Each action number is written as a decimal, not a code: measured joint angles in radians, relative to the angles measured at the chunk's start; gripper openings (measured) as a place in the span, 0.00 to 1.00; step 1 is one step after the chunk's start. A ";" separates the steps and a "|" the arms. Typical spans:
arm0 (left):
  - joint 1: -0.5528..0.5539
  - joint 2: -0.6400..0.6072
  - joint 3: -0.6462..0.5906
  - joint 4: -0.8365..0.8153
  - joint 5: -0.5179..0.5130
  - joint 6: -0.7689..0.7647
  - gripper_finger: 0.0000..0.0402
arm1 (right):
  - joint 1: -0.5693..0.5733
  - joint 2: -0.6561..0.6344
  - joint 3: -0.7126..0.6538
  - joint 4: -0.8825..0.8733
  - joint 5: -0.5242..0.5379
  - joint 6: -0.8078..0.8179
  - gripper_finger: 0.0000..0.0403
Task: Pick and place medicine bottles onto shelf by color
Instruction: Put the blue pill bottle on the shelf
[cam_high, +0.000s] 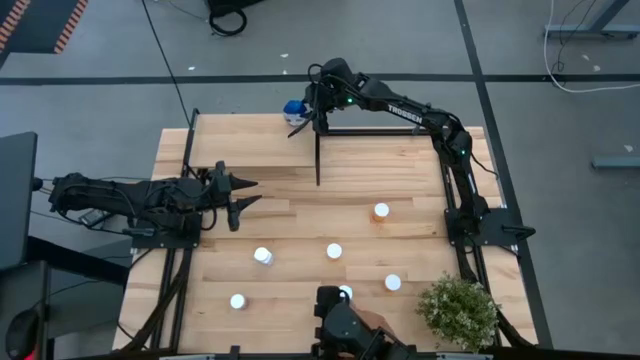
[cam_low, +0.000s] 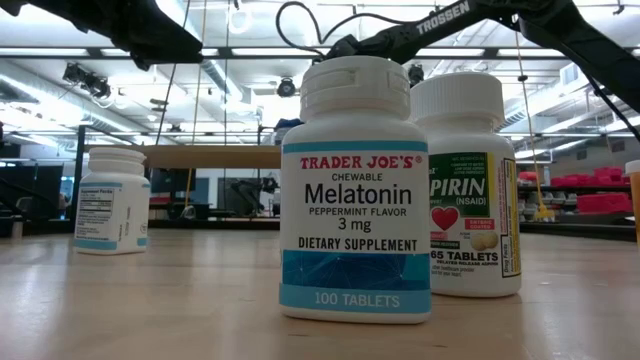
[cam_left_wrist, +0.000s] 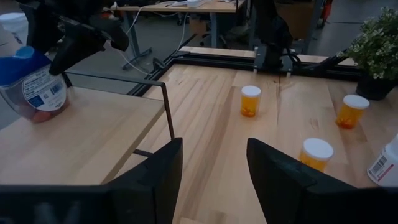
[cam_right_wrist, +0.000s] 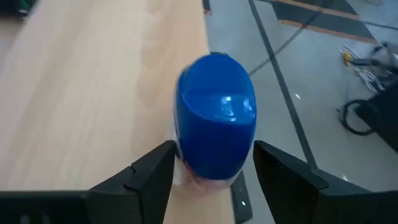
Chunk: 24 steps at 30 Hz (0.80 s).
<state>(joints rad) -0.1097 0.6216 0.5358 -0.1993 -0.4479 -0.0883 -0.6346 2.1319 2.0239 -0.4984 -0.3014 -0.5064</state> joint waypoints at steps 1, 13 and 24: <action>0.000 0.000 0.000 -0.003 0.000 0.000 0.47 | 0.000 0.000 0.000 0.000 0.014 0.004 0.56; 0.000 0.000 0.000 -0.002 0.000 0.006 0.46 | 0.006 -0.009 0.096 -0.175 0.043 0.122 0.56; 0.000 0.000 0.000 0.000 0.000 0.003 0.46 | 0.039 -0.011 0.265 -0.154 0.046 0.232 0.56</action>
<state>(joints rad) -0.1097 0.6216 0.5358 -0.1997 -0.4480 -0.0853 -0.5958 2.1210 2.2892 -0.6526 -0.2550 -0.2748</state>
